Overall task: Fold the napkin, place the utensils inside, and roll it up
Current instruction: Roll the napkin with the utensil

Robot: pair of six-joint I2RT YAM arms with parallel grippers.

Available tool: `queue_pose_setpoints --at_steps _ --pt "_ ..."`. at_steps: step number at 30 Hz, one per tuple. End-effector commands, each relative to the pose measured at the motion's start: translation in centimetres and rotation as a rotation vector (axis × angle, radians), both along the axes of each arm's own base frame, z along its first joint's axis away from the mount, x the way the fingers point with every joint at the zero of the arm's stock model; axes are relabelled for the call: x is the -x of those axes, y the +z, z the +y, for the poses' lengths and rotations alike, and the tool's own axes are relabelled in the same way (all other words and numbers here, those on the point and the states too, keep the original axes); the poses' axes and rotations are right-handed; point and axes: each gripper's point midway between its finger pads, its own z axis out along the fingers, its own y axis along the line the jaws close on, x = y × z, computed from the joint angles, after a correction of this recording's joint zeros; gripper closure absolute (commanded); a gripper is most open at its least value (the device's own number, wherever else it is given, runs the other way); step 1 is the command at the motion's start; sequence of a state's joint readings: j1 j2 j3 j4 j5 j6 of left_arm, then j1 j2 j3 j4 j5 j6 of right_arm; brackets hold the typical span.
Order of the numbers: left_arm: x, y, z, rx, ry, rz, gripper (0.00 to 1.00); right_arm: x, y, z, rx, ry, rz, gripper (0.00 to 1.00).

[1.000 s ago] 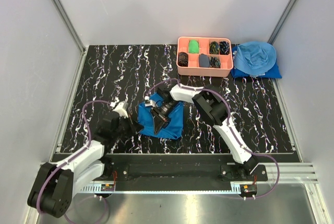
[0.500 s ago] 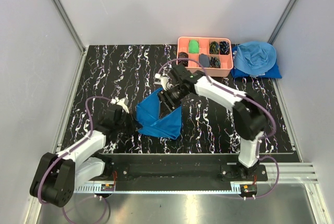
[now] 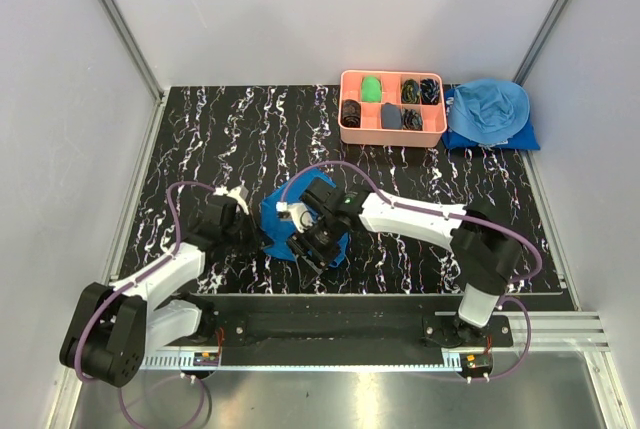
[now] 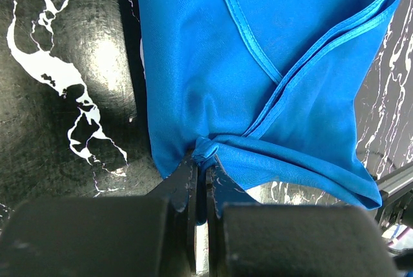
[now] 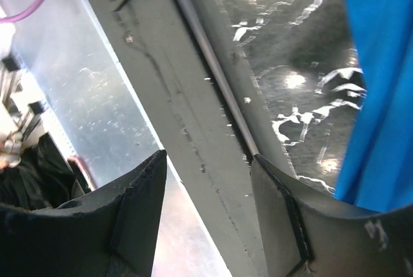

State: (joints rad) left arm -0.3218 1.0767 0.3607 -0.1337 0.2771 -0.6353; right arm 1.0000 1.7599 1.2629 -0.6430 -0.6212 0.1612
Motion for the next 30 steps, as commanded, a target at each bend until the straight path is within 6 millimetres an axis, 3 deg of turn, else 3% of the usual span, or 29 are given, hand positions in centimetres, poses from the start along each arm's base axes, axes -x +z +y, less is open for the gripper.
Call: queue_pose_setpoints --at_steps 1,9,16,20,30 --pt "-0.6 0.5 0.1 -0.02 -0.01 -0.019 1.0 -2.0 -1.7 0.1 0.056 -0.085 -0.046 0.37" --pt "-0.5 0.5 0.4 -0.033 -0.018 -0.019 1.0 -3.8 -3.9 -0.6 0.159 -0.102 -0.104 0.37" --pt "-0.5 0.4 0.4 -0.034 -0.021 -0.012 1.0 -7.1 -3.2 -2.1 0.177 -0.151 -0.165 0.37" --pt "-0.5 0.4 0.4 -0.033 -0.023 -0.009 1.0 -8.6 -3.8 -3.1 0.18 -0.178 -0.14 0.37" --pt "-0.4 0.3 0.5 -0.039 -0.02 -0.005 1.0 -7.8 -7.4 -5.0 0.243 -0.174 -0.064 0.38"
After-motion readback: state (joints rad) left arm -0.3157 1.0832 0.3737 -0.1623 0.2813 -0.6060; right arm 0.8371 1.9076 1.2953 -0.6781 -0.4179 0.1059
